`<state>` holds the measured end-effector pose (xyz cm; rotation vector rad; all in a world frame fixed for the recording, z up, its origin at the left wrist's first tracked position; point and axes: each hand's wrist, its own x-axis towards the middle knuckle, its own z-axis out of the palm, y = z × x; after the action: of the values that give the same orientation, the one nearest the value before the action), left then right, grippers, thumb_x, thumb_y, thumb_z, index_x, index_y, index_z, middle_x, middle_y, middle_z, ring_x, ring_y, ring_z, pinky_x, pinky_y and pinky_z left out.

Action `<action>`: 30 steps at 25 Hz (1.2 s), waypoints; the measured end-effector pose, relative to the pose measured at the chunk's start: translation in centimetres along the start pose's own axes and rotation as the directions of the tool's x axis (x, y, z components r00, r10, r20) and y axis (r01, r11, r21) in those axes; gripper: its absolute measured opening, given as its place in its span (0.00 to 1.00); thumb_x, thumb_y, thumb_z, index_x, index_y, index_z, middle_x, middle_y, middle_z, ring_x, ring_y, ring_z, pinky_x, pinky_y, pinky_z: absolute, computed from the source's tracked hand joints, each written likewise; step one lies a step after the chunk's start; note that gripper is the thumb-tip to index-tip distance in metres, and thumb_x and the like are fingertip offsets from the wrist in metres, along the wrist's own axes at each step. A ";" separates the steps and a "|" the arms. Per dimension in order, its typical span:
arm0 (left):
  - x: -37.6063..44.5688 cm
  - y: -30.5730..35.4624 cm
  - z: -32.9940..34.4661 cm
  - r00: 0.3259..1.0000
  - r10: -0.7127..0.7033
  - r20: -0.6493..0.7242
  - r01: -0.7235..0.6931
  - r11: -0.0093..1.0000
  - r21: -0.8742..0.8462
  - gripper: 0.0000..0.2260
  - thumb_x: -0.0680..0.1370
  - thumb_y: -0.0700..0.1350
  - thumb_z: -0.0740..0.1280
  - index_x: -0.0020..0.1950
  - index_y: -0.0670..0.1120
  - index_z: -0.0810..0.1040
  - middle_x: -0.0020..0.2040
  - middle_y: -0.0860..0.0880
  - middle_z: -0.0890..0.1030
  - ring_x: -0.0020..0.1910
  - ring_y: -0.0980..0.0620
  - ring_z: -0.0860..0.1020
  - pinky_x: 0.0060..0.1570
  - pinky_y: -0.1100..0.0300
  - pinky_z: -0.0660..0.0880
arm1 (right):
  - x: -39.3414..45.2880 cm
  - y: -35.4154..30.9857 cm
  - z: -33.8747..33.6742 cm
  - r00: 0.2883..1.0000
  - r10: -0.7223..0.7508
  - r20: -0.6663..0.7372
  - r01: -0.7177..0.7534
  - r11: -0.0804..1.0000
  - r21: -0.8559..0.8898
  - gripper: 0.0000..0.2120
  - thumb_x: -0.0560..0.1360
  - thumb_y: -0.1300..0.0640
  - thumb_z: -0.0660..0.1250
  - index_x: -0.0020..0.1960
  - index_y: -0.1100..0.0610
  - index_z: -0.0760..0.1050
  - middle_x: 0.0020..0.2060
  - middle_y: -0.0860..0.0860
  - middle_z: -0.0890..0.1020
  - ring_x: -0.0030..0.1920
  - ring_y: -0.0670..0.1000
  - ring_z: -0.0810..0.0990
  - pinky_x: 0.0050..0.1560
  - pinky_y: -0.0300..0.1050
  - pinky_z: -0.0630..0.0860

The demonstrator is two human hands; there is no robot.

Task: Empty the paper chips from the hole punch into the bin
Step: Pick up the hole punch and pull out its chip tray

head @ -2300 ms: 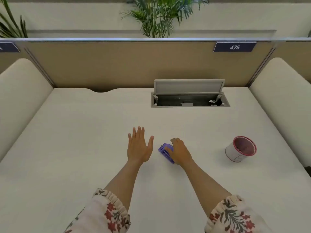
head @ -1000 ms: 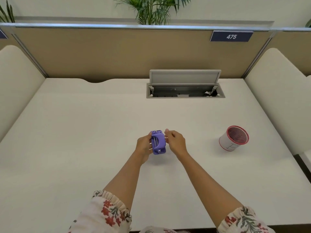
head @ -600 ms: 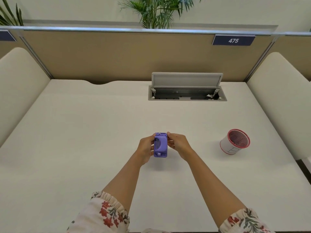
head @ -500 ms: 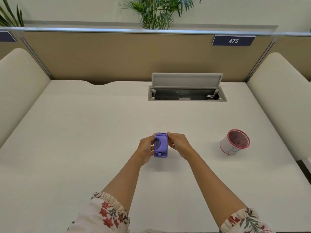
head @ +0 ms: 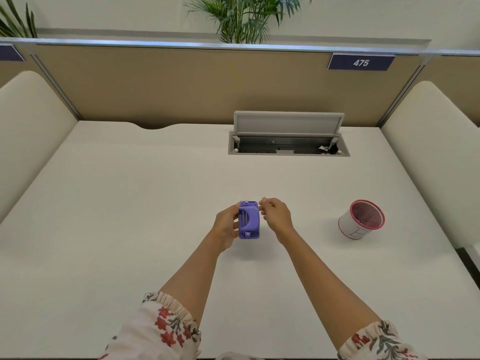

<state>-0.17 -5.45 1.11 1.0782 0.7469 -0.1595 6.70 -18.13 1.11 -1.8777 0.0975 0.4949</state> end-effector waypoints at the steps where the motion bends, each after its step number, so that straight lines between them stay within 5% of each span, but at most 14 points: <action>1: 0.1 0.0 0.0 1.000 0.006 -0.013 -0.006 1.000 -0.010 0.11 0.81 0.50 0.63 0.56 0.48 0.82 0.52 0.48 0.83 0.44 0.48 0.81 0.40 0.55 0.79 | -0.5 -0.3 0.0 0.998 -0.049 -0.037 0.049 0.999 -0.015 0.14 0.81 0.48 0.60 0.48 0.57 0.78 0.43 0.50 0.83 0.44 0.51 0.80 0.52 0.47 0.77; 9: 0.4 0.5 0.2 0.999 -0.011 -0.031 0.009 0.997 -0.077 0.14 0.83 0.51 0.60 0.56 0.46 0.82 0.49 0.47 0.84 0.42 0.47 0.83 0.40 0.54 0.80 | -2.4 -0.9 0.3 0.981 -0.187 0.056 0.191 0.978 -0.088 0.11 0.77 0.52 0.69 0.46 0.60 0.83 0.38 0.51 0.84 0.36 0.47 0.80 0.32 0.27 0.72; 21: 0.5 0.9 0.1 0.998 -0.035 -0.047 0.030 0.992 -0.120 0.13 0.83 0.51 0.61 0.56 0.46 0.81 0.49 0.46 0.84 0.43 0.46 0.82 0.39 0.54 0.80 | -3.2 -2.1 0.4 0.976 -0.217 0.029 0.219 0.972 -0.089 0.09 0.76 0.53 0.71 0.46 0.58 0.85 0.40 0.54 0.87 0.38 0.48 0.83 0.37 0.32 0.77; 27: -0.2 0.4 0.8 0.993 0.008 0.120 0.019 0.975 -0.223 0.17 0.83 0.48 0.59 0.66 0.41 0.78 0.60 0.40 0.82 0.55 0.42 0.81 0.55 0.48 0.80 | -2.8 -3.7 -0.2 0.978 -0.176 -0.113 0.176 0.984 -0.011 0.10 0.76 0.53 0.71 0.44 0.60 0.83 0.39 0.56 0.87 0.40 0.55 0.84 0.42 0.44 0.81; 30: -0.7 0.2 1.7 0.989 0.021 0.145 0.025 0.951 -0.309 0.16 0.84 0.49 0.58 0.64 0.42 0.78 0.60 0.39 0.82 0.58 0.41 0.80 0.49 0.49 0.83 | -2.3 -5.1 -0.6 0.975 -0.148 -0.167 0.155 0.988 0.028 0.09 0.76 0.53 0.71 0.47 0.59 0.84 0.38 0.55 0.85 0.40 0.54 0.83 0.46 0.47 0.82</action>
<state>0.20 -6.97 2.18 0.7571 0.6163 -0.1172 6.34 -17.24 6.61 -1.8670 0.0727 0.2316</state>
